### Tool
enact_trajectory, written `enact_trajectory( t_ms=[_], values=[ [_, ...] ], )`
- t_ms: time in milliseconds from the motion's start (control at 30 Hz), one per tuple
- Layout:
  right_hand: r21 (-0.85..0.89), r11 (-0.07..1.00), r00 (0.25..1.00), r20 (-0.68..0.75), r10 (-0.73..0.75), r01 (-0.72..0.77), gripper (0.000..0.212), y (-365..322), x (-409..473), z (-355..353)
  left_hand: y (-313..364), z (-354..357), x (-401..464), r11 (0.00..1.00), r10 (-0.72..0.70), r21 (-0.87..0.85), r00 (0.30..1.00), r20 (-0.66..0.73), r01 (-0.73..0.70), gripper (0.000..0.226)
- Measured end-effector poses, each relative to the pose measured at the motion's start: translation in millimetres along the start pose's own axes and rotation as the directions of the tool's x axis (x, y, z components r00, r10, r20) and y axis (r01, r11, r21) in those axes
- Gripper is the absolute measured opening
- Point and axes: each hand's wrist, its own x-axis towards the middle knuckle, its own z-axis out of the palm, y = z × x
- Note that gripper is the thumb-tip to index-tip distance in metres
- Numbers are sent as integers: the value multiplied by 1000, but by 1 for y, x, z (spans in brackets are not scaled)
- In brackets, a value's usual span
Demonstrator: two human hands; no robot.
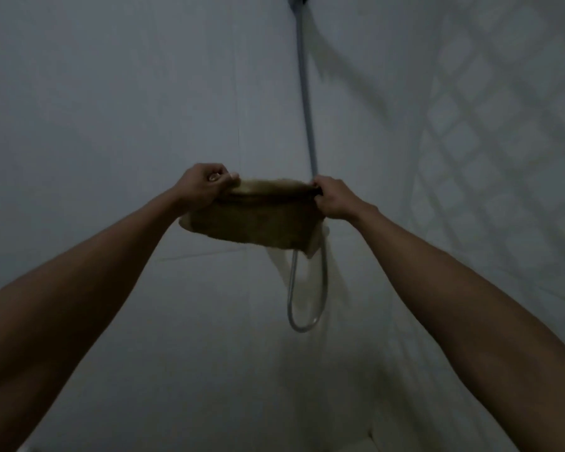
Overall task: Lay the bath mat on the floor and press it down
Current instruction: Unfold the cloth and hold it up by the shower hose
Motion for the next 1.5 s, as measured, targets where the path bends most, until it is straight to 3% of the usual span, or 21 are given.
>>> enact_trajectory(
  t_ms=[67,267,467,600,667,767,867,933,1000,1100,1167,1267,1333,1433,1500],
  values=[
    [-75,996,997,-58,-49,45,26,-7,46,-18,3,-15,30,999,28,-13,996,-87,-29,32],
    [-64,998,992,-126,-30,22,22,-11,145,-17,-8,-23,112,991,74,-77,941,-329,-105,21],
    [-142,990,981,-194,-34,6,17,22,176,38,-60,33,136,994,101,80,888,-449,-73,21],
    [-174,981,948,-289,-132,84,12,30,179,50,-85,55,136,987,135,142,858,-496,-73,22],
    [-178,977,961,-228,-158,118,14,35,178,52,-98,65,130,974,161,216,867,-471,-64,24],
    [-266,958,993,-26,-117,106,29,30,170,49,-125,93,112,923,179,385,903,-391,-16,22],
    [-500,851,978,199,-66,159,46,8,160,40,-138,124,88,921,150,390,915,-374,9,16],
    [-551,810,956,291,-36,199,51,-3,155,42,-136,141,74,926,136,376,920,-368,14,12],
    [-544,812,941,337,-17,210,50,-9,151,53,-137,156,63,939,94,342,941,-326,25,16],
    [-514,828,927,374,-18,224,48,-21,146,65,-141,167,55,966,-37,246,983,-182,82,41],
    [-521,820,920,391,-17,236,48,-27,146,69,-143,170,55,946,-114,292,988,-105,140,34],
    [-579,776,896,442,42,250,29,-31,144,76,-142,170,58,928,-165,304,971,-174,213,11],
    [-655,703,840,520,155,276,12,-31,141,82,-142,167,58,922,-183,300,959,-217,244,14],
    [-686,684,735,593,330,247,37,-27,136,95,-140,162,62,894,-256,373,966,-28,248,20],
    [-690,687,770,560,307,228,54,-20,135,107,-134,160,63,894,-299,385,945,132,229,22]
  ],
)
